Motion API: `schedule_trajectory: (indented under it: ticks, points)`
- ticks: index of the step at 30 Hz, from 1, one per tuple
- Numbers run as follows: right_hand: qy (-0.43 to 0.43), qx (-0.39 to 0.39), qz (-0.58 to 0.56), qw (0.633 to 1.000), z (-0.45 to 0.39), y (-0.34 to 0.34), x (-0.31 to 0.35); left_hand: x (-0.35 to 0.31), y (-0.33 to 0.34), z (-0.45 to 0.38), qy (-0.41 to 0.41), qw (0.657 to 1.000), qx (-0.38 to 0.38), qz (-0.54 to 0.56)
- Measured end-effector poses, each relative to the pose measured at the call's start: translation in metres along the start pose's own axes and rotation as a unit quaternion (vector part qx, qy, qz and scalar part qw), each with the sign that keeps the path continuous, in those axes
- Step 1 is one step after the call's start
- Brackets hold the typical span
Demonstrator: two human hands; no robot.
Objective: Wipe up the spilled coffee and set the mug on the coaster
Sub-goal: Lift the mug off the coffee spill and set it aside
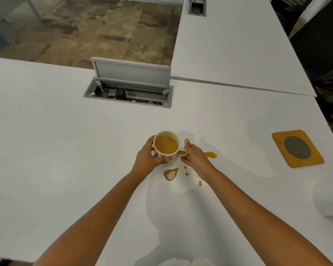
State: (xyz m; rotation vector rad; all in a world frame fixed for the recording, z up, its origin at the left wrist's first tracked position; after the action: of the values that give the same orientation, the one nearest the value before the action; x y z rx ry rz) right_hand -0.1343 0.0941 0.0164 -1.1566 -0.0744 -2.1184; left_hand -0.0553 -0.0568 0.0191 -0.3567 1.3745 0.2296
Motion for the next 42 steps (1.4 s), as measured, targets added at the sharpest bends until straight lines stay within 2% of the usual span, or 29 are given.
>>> schedule_trajectory:
  ticks: [7,22,33,37,40,42]
  points:
    - [-0.026,0.06,0.13,0.989,-0.014,0.054,0.04,0.012,-0.06,0.013,-0.016,0.995,-0.097,-0.009]
    - [-0.016,0.131,0.179,0.975,-0.019,0.117,0.06,0.039,-0.114,0.033,-0.044,0.983,-0.174,0.028]
    - [-0.01,0.15,0.153,0.977,-0.021,0.12,0.058,0.044,-0.116,0.035,-0.046,0.984,-0.169,0.038]
    - [-0.013,0.139,0.132,0.981,-0.018,0.116,0.055,0.037,-0.111,0.037,-0.038,0.985,-0.167,0.008]
    - [-0.025,0.131,0.087,0.987,-0.007,0.103,0.049,0.027,-0.1,0.053,-0.019,0.971,-0.237,-0.027]
    - [-0.031,0.123,0.067,0.99,0.002,0.086,0.04,0.017,-0.084,0.073,0.027,0.956,-0.287,-0.046]
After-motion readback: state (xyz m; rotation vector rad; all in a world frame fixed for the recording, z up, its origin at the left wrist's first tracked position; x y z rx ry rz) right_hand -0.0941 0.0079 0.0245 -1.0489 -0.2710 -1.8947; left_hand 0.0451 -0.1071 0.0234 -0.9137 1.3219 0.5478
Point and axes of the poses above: each hand's wrist, its own z-axis away from the middle knuckle, its own y-axis out of the palm, x = y × z, the point moved 4 cm from there along -z, towards the middle knuckle, and after that the axes turned 15 degrees about z, right-handed, at the moved point
